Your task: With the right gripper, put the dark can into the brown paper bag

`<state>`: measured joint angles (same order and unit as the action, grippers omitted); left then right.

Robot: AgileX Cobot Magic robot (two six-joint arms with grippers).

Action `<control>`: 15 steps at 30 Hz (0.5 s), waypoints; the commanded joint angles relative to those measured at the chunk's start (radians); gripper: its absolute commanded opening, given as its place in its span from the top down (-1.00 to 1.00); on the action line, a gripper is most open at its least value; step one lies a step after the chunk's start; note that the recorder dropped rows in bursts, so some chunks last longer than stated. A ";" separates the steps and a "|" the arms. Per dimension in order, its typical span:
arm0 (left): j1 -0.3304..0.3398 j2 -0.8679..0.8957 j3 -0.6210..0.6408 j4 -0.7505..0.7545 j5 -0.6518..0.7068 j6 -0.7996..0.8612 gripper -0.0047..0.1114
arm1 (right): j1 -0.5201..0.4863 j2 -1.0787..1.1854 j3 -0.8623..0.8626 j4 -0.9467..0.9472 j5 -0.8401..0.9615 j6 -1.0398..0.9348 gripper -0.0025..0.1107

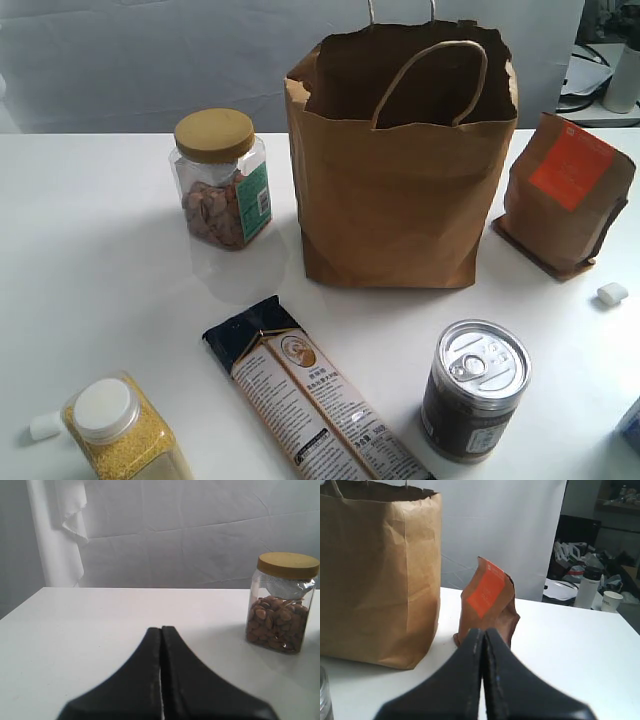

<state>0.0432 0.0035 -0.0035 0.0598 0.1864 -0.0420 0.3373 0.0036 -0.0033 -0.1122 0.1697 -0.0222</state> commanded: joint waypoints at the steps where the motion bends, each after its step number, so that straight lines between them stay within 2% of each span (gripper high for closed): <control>1: -0.006 -0.003 0.004 0.003 -0.003 -0.004 0.92 | 0.002 -0.004 0.003 -0.043 0.024 -0.038 0.96; 2: -0.006 -0.003 0.004 0.003 -0.003 -0.004 0.92 | 0.002 -0.004 0.003 -0.072 0.026 -0.108 0.96; 6: -0.006 -0.003 0.004 0.003 -0.003 -0.004 0.92 | 0.002 -0.004 -0.040 0.077 0.085 -0.392 0.96; 9: -0.006 -0.003 0.004 0.003 -0.003 -0.004 0.92 | 0.002 0.033 -0.138 0.060 0.177 -0.453 0.96; 15: -0.006 -0.003 0.004 0.003 -0.003 -0.004 0.92 | 0.002 0.236 -0.299 0.151 0.134 -0.474 0.96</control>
<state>0.0432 0.0035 -0.0035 0.0598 0.1864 -0.0420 0.3373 0.1514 -0.2397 -0.0076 0.3147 -0.4838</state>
